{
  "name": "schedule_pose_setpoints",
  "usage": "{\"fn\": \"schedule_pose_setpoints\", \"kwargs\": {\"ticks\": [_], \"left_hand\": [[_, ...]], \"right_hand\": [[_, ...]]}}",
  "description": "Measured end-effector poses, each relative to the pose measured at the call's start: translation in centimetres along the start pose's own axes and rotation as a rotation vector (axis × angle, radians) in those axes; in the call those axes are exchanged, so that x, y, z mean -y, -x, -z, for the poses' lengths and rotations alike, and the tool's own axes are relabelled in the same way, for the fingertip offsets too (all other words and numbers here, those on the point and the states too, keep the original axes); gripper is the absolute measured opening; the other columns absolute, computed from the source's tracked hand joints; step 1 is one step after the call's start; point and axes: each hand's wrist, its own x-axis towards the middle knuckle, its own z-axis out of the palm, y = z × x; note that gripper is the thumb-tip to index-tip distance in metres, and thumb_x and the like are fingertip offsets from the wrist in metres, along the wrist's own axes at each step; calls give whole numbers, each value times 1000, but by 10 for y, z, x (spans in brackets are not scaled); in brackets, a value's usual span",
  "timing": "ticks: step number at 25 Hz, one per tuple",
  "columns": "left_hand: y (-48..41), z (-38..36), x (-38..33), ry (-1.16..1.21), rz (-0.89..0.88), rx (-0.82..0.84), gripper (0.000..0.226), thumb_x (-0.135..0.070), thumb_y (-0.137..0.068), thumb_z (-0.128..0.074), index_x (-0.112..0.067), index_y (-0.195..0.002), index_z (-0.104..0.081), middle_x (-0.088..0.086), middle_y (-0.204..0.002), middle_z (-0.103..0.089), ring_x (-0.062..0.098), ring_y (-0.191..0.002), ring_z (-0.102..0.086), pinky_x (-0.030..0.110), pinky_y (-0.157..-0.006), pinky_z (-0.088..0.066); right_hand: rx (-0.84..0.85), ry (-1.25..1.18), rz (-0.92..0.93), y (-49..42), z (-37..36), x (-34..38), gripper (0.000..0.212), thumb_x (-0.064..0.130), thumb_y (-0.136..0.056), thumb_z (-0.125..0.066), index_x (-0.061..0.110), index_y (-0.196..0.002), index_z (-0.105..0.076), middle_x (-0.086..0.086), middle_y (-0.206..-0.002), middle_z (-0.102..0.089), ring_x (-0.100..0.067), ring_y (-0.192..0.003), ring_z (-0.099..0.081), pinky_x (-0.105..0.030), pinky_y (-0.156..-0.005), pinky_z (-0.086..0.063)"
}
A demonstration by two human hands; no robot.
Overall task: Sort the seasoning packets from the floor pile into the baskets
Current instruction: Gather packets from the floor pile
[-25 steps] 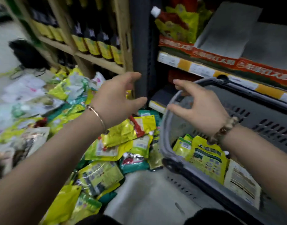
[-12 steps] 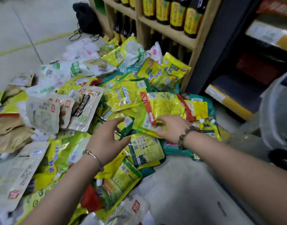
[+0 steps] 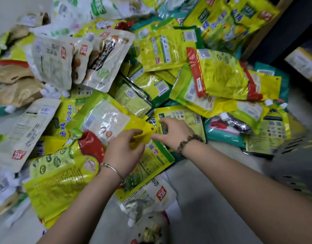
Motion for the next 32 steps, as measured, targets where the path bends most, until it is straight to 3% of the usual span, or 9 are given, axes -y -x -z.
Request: {"fn": "schedule_pose_setpoints", "kwargs": {"ticks": [5,12,15,17,22,24,26,29,32], "left_hand": [[12,12,24,129,123,-136,26,-8,-81,-67,-17,-105,-66,-8,-98,-64,10,-85,-61,24,-76,-44],[9,24,21,165,55,-183,29,-6,-83,-64,-25,-105,-61,-11,-98,-62,9,-88,-61,19,-77,-44],[1,35,10,228,-29,-273,33,-6,-84,-63,-28,-108,-57,-8,-101,-62,6,-91,-61,24,-81,-48],[-5,42,3,242,-86,-299,45,-9,-83,-66,-29,-120,-49,-7,-115,-56,9,-102,-57,29,-84,-48],[-18,61,-15,-60,-340,-204,106,-53,-59,-70,-22,-145,-15,-2,-144,-29,18,-135,-28,43,-111,-27],[-24,68,-22,-120,-369,-123,104,-60,-52,-64,-16,-142,-35,-4,-135,-47,13,-125,-42,34,-107,-33],[-27,70,-26,22,-316,20,75,-60,-47,-69,-24,-113,-61,-27,-99,-62,-6,-91,-55,9,-82,-42],[-27,58,-21,91,-177,117,52,-55,-50,-83,-19,-83,-66,-5,-80,-71,19,-81,-67,36,-71,-53],[-18,47,-8,24,-89,-96,41,-43,-68,-79,-8,-72,-58,12,-67,-60,29,-62,-56,41,-55,-43]], "right_hand": [[-3,-280,-184,-17,-29,18,69,58,-71,-70,18,-125,-52,-2,-123,-59,-22,-107,-57,-30,-76,-43],[-125,-669,-70,-14,-21,17,13,25,-86,-64,23,-92,-53,14,-87,-50,-7,-83,-49,-20,-68,-42],[-167,-931,-48,-6,13,26,14,19,-90,-58,25,-83,-48,-12,-99,-60,-27,-91,-57,-45,-80,-51],[-189,-955,14,3,44,32,14,17,-92,-55,25,-83,-48,-26,-95,-56,-35,-81,-55,-57,-83,-48],[-147,-671,410,26,109,61,26,6,-89,-57,25,-75,-47,5,-73,-48,-5,-69,-49,-24,-68,-43],[-84,-607,515,33,122,74,28,3,-87,-58,25,-74,-47,13,-71,-48,7,-63,-50,-12,-64,-40],[-99,-524,594,34,122,83,29,2,-85,-60,25,-73,-46,16,-72,-48,10,-65,-49,-8,-66,-38],[-327,-431,656,27,107,87,18,4,-81,-62,20,-79,-53,17,-76,-50,4,-74,-51,-17,-76,-45],[-665,-599,564,19,91,74,14,3,-83,-59,13,-93,-58,10,-81,-59,-7,-82,-63,-30,-78,-53]]}}
